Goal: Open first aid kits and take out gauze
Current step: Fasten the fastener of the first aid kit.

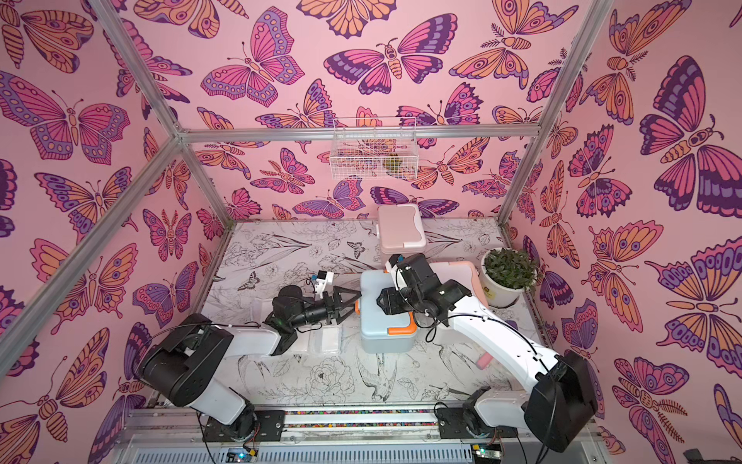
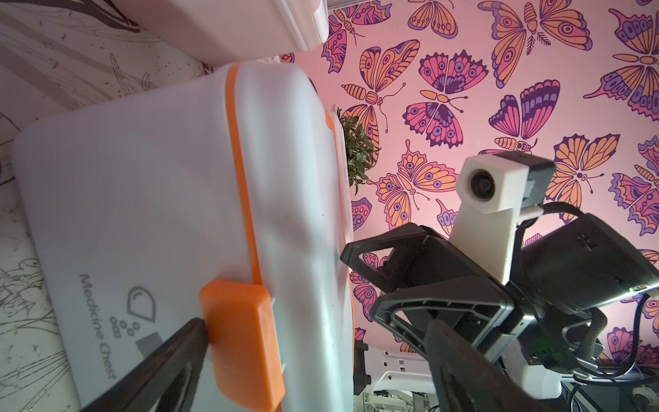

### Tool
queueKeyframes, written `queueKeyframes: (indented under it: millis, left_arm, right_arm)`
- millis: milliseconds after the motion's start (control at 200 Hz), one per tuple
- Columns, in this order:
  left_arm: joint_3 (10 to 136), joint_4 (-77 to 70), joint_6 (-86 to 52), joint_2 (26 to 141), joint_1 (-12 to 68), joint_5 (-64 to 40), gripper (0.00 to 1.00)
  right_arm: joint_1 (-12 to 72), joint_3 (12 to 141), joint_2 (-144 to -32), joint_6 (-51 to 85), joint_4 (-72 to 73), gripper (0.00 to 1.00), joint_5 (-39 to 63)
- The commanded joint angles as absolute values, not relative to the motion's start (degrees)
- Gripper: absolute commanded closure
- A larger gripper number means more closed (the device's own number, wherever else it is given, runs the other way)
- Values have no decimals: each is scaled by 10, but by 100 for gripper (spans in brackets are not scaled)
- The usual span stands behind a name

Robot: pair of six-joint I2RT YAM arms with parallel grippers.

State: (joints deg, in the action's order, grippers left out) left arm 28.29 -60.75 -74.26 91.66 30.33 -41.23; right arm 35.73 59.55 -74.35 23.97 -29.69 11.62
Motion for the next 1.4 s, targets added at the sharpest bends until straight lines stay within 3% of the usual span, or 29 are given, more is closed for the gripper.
queueKeyframes:
  millis: [0, 290, 776, 1397]
  left_arm:
    - [286, -644, -749, 943, 305, -432, 3]
    - [301, -665, -760, 964, 320, -433, 3]
    - [274, -605, -743, 871, 309, -435, 3]
    - [254, -540, -717, 833, 293, -426, 2]
  right_arm:
    - [361, 572, -758, 245, -346, 48, 117]
    - [361, 567, -759, 249, -341, 48, 120]
    - [361, 565, -774, 249, -338, 48, 120]
    - [361, 569, -782, 250, -338, 48, 121]
